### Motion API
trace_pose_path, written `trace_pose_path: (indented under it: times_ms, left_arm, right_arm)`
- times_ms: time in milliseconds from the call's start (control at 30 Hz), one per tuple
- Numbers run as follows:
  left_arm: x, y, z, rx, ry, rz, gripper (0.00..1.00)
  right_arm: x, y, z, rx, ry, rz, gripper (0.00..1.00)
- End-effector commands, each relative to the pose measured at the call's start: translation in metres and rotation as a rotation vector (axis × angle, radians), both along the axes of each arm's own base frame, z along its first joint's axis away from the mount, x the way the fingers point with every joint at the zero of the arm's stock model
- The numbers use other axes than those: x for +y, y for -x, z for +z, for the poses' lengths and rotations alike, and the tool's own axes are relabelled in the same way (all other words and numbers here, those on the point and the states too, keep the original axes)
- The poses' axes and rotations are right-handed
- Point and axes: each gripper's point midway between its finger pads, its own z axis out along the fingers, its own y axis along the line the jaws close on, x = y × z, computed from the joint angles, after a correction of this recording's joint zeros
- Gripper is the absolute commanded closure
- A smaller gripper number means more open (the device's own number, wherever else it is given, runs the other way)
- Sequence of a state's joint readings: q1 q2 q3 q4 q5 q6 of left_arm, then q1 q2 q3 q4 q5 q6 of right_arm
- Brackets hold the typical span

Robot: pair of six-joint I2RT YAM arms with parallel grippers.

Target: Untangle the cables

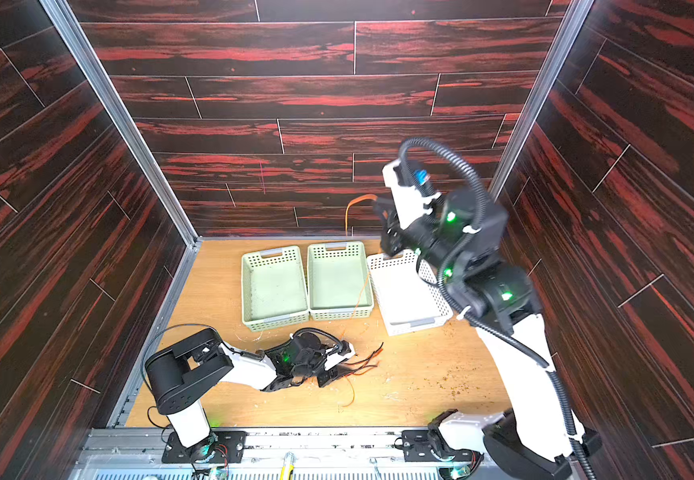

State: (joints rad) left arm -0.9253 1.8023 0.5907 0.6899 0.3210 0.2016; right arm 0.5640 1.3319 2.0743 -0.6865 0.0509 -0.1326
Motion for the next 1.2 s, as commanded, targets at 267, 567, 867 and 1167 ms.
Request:
trace_pose_path:
  times_ms: [267,567,867,1167]
  left_arm:
    - [0.019,0.010,-0.013,-0.002,-0.034,0.018,0.61]
    - [0.032,0.014,-0.022,0.014,-0.063,0.050,0.61]
    - [0.025,0.007,0.007,-0.025,0.002,0.064,0.42]
    - [0.019,0.000,0.090,-0.167,0.086,0.043,0.12]
  right_arm:
    - [-0.043,-0.024,0.054,-0.098,0.010,-0.169,1.00]
    - [-0.071,-0.035,0.077,-0.187,-0.015,-0.254,1.00]
    - [-0.052,-0.040,0.064,-0.167,0.011,-0.125,1.00]
    - [-0.001,-0.054,-0.016,0.092,-0.002,0.145,1.00]
